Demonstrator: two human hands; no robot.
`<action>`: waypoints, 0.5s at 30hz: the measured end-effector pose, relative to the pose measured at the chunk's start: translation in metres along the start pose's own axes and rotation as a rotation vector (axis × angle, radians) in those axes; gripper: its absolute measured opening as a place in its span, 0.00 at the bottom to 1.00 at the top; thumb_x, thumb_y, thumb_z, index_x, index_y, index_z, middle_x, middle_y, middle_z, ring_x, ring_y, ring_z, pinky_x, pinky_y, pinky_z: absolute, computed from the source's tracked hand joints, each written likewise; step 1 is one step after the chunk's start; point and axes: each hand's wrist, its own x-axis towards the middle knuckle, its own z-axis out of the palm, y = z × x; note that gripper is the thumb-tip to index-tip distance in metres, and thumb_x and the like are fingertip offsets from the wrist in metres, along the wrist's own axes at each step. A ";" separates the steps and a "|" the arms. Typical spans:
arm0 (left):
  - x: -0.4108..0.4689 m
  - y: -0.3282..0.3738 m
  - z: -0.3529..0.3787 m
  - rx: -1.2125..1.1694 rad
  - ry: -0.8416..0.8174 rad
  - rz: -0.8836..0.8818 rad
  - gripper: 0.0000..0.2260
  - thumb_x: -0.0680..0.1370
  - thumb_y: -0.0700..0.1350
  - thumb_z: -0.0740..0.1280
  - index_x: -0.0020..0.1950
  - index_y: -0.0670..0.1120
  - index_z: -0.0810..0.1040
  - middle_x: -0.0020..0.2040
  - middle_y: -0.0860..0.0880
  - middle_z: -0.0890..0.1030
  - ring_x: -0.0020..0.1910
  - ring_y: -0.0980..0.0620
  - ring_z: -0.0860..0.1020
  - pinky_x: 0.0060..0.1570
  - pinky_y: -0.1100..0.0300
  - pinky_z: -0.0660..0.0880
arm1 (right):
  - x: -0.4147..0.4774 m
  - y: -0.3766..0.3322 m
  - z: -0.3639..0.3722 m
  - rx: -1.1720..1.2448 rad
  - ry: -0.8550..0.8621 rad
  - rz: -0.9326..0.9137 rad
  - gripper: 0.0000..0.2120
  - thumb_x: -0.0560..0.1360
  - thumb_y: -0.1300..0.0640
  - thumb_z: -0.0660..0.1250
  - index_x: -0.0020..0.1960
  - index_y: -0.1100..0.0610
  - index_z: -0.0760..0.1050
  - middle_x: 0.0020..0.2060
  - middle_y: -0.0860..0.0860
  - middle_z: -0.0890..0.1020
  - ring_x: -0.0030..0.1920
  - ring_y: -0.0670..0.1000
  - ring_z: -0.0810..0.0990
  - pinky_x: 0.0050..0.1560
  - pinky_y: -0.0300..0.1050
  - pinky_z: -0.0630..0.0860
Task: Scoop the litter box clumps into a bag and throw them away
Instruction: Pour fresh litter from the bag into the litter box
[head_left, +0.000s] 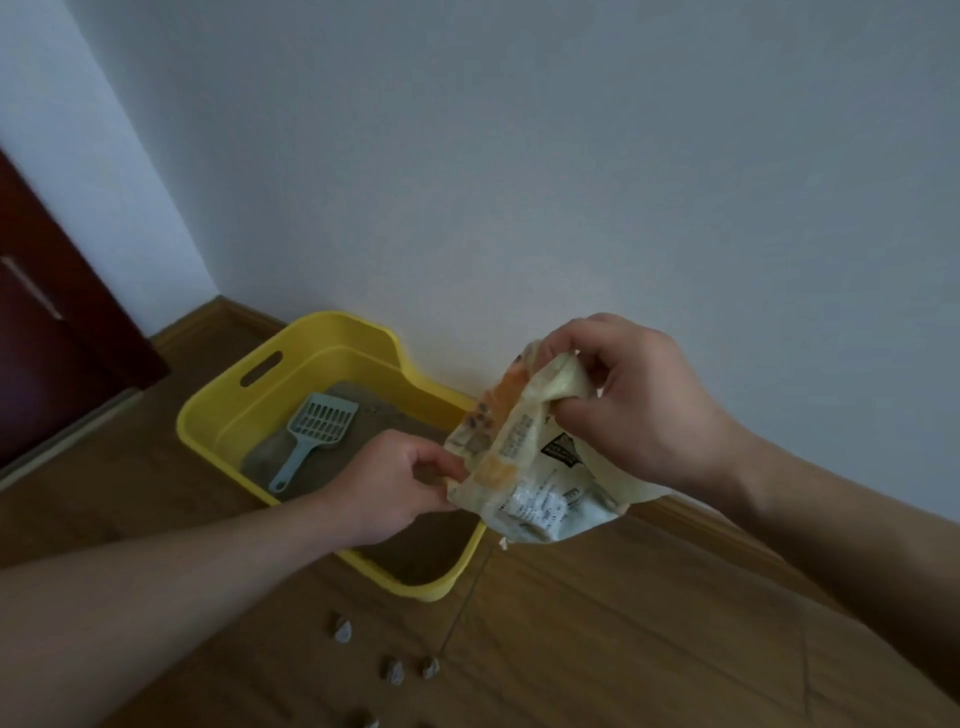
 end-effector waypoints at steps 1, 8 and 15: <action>-0.003 -0.003 -0.002 0.016 0.005 -0.013 0.09 0.68 0.44 0.79 0.47 0.52 0.86 0.48 0.60 0.85 0.52 0.60 0.81 0.58 0.52 0.79 | 0.003 -0.003 0.004 0.015 -0.012 -0.005 0.20 0.64 0.65 0.70 0.45 0.40 0.77 0.45 0.46 0.80 0.42 0.42 0.78 0.43 0.35 0.74; -0.002 -0.022 -0.014 0.064 -0.025 -0.029 0.08 0.67 0.49 0.79 0.44 0.56 0.85 0.44 0.59 0.85 0.49 0.57 0.81 0.54 0.50 0.79 | 0.019 -0.013 0.022 0.105 -0.055 0.035 0.20 0.69 0.63 0.74 0.51 0.40 0.78 0.45 0.43 0.83 0.42 0.42 0.83 0.44 0.42 0.83; 0.001 -0.038 -0.015 0.020 -0.061 0.013 0.06 0.70 0.47 0.78 0.46 0.51 0.85 0.41 0.53 0.84 0.44 0.54 0.81 0.48 0.53 0.78 | 0.033 -0.020 0.044 0.106 -0.061 0.074 0.22 0.70 0.63 0.73 0.58 0.42 0.79 0.41 0.38 0.80 0.41 0.41 0.82 0.45 0.42 0.82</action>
